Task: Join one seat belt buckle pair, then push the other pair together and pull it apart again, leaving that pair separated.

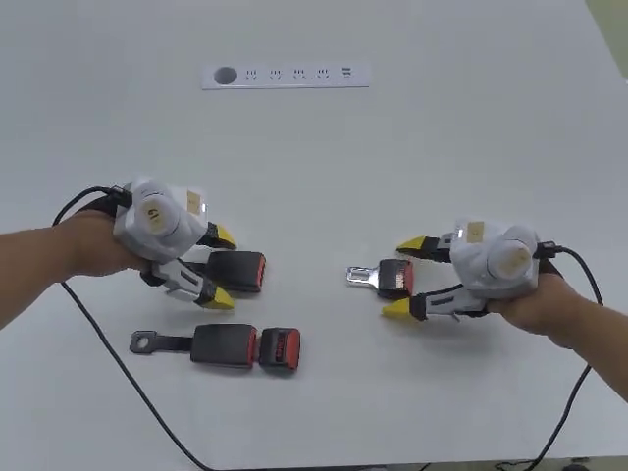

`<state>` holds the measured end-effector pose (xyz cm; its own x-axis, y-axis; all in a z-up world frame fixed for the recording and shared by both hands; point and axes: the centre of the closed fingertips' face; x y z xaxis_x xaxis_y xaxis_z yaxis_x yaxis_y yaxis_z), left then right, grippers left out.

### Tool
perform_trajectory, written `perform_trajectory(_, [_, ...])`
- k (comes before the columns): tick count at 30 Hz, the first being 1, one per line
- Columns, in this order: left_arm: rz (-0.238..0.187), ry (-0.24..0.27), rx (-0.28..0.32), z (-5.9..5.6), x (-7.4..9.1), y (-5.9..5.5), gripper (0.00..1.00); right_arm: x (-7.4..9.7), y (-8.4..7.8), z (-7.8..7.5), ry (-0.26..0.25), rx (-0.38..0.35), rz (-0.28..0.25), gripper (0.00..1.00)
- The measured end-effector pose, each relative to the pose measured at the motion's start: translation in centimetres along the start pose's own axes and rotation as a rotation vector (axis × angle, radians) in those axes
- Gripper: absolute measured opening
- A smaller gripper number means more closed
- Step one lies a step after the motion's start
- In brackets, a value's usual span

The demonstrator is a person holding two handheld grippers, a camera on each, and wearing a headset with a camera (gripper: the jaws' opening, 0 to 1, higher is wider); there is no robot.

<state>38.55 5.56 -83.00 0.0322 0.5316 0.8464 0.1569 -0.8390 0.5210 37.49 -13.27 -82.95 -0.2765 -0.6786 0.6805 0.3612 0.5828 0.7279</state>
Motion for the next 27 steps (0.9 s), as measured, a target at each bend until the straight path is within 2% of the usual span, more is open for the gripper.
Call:
perform_trajectory(2, [-0.036, 0.022, 0.035, 0.2, 0.6, 0.5, 0.64, 0.2, 0.3, -0.4, -0.030, -0.050, -0.016, 0.76])
perform_trajectory(3, [-0.042, 0.039, 0.047, 0.4, 0.9, 0.6, 0.64, 0.3, 0.5, -0.5, -0.042, -0.039, -0.024, 0.79])
perform_trajectory(5, [-0.068, 0.078, 0.085, 0.9, 1.4, 0.8, 0.68, 0.6, 0.5, -0.6, -0.066, -0.051, -0.029, 0.79])
perform_trajectory(6, [-0.104, 0.105, 0.119, 1.2, 2.0, 1.0, 0.71, 0.5, 0.4, -0.9, -0.073, -0.063, -0.035, 0.80])
perform_trajectory(10, [-0.127, 0.151, 0.172, 1.3, 3.1, 0.5, 0.77, 1.2, 1.0, -1.1, -0.131, -0.123, -0.085, 0.82])
perform_trajectory(11, [-0.148, 0.174, 0.199, 1.4, 3.5, 0.5, 0.79, 1.2, 1.1, -1.1, -0.138, -0.140, -0.094, 0.84])
perform_trajectory(13, [-0.195, 0.223, 0.262, 1.7, 4.4, 0.6, 0.83, 1.5, 1.2, -1.0, -0.156, -0.144, -0.108, 0.85])
perform_trajectory(16, [-0.242, 0.276, 0.317, 1.7, 5.8, 0.4, 0.90, 1.7, 1.2, -0.2, -0.165, -0.122, -0.102, 0.86])
perform_trajectory(19, [-0.266, 0.310, 0.336, 0.8, 6.9, 0.0, 0.91, 2.0, 1.5, 0.5, -0.165, -0.090, -0.101, 0.87])
perform_trajectory(24, [-0.284, 0.335, 0.312, -1.6, 8.7, -0.4, 0.93, 2.6, 2.4, 1.3, -0.177, -0.060, -0.123, 0.92])
perform_trajectory(27, [-0.303, 0.362, 0.311, -2.5, 9.7, -0.5, 0.95, 2.7, 2.8, 2.0, -0.175, -0.054, -0.131, 0.93])
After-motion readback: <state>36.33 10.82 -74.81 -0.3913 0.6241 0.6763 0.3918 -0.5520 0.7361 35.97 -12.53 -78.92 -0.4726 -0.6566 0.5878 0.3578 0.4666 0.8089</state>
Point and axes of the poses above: the centre of the closed fingertips' face, and the gripper's own axes: x roughly backward along the fingers, z roughly to its left, y roughly out of its top, and after that the axes turned 3 degrees about z, right-handed
